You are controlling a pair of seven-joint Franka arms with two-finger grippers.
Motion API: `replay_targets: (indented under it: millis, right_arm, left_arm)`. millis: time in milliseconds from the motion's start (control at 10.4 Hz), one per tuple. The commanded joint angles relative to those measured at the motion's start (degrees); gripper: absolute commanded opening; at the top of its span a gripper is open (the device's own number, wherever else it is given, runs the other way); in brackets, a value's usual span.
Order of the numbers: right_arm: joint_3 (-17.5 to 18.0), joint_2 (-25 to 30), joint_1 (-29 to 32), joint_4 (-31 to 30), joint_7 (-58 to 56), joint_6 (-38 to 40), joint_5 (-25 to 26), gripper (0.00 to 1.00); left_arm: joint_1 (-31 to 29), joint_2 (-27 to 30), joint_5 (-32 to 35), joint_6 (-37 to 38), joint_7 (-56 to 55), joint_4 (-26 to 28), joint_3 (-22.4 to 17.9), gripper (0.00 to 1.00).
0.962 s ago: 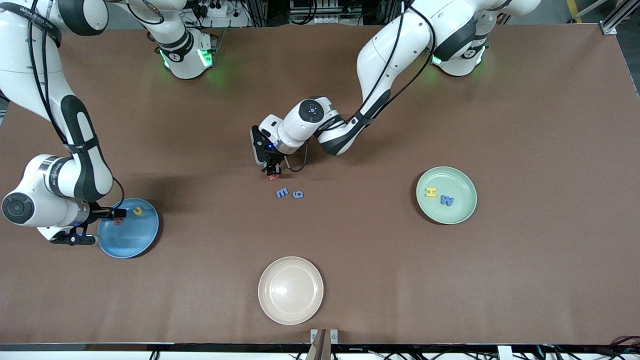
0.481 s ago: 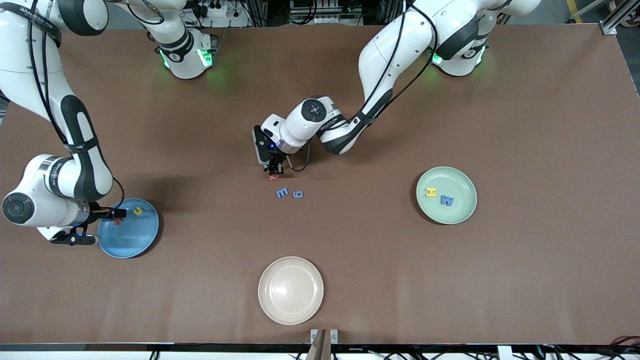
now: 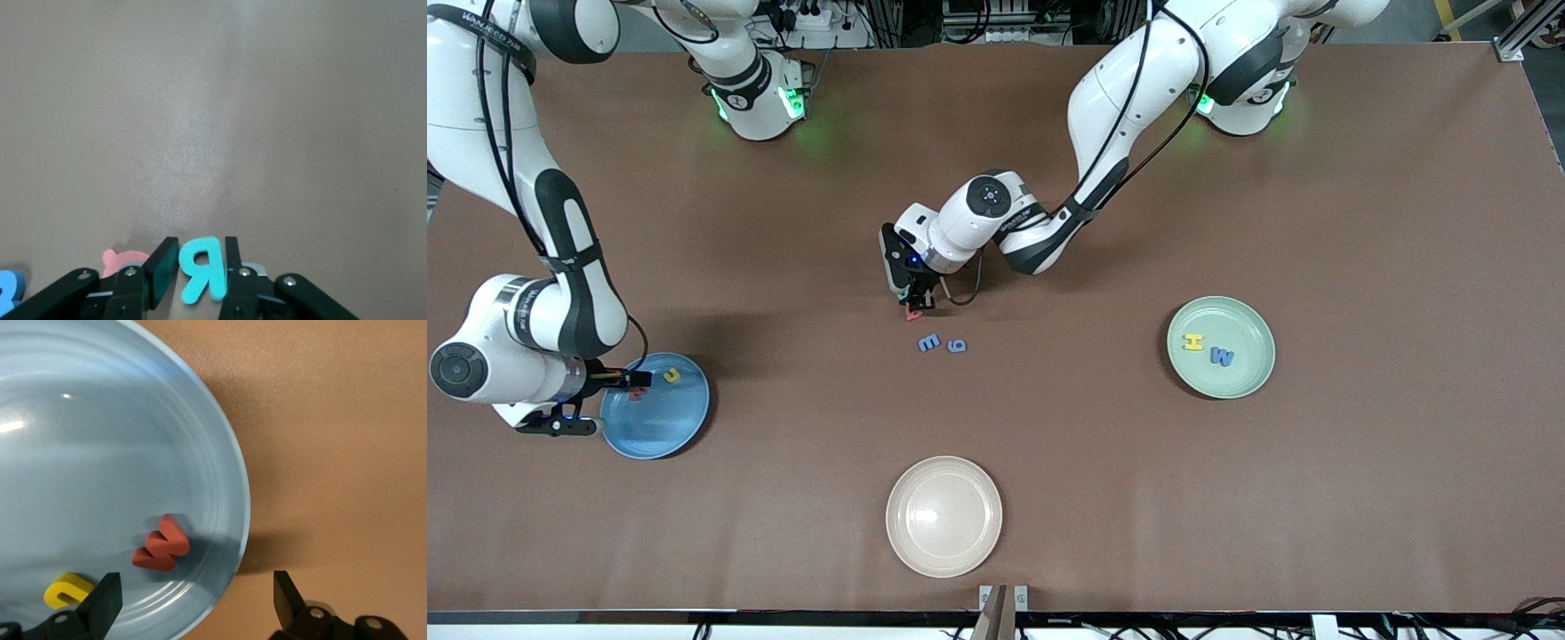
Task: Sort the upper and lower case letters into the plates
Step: 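Lift the teal R with the left gripper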
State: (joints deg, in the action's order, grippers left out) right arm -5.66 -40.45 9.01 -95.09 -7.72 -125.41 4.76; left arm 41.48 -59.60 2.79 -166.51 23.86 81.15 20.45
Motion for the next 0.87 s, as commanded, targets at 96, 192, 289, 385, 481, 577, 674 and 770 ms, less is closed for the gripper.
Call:
replay_targets:
  millis: [96,192,289,385,481,577,674,770]
  right_arm:
    - [0.74,-0.33,0.92,0.79,-0.19,-0.01,1.21,1.0]
    - [0.74,-0.33,1.01,0.79,-0.28,-0.01,1.21,1.0]
    - [0.83,-0.24,0.83,0.87,-0.28,0.07,1.21,1.0]
    - [0.83,-0.24,0.83,0.87,-0.28,0.07,1.13,1.0]
    - [0.83,-0.16,0.83,0.87,-0.28,0.16,1.04,1.0]
    - [0.83,-0.07,0.74,0.87,-0.28,0.16,0.95,1.0]
    - [0.83,-0.07,0.66,0.87,-0.28,0.16,0.95,1.0]
    - [0.83,0.11,0.48,0.87,-0.1,0.51,0.86,1.0]
  left_arm:
    - [-1.14,-0.17,-1.03,2.24,0.22,4.81,-1.47,0.22]
    - [-1.14,-0.17,-0.94,2.24,0.05,4.72,-1.47,0.22]
    - [-1.14,-0.08,-1.03,2.24,-0.04,4.72,-1.47,0.22]
    - [-1.14,0.01,-0.94,2.24,-0.13,4.55,-1.47,0.21]
    - [-1.14,0.79,-1.11,2.24,-0.22,4.54,-1.29,0.2]
    - [-1.14,1.23,-1.29,2.68,-1.26,4.54,-0.51,0.16]
    - [-1.14,1.67,-1.29,2.86,-2.58,4.54,-0.33,0.16]
    - [-1.14,1.85,-1.29,2.86,-3.46,4.54,-0.24,0.16]
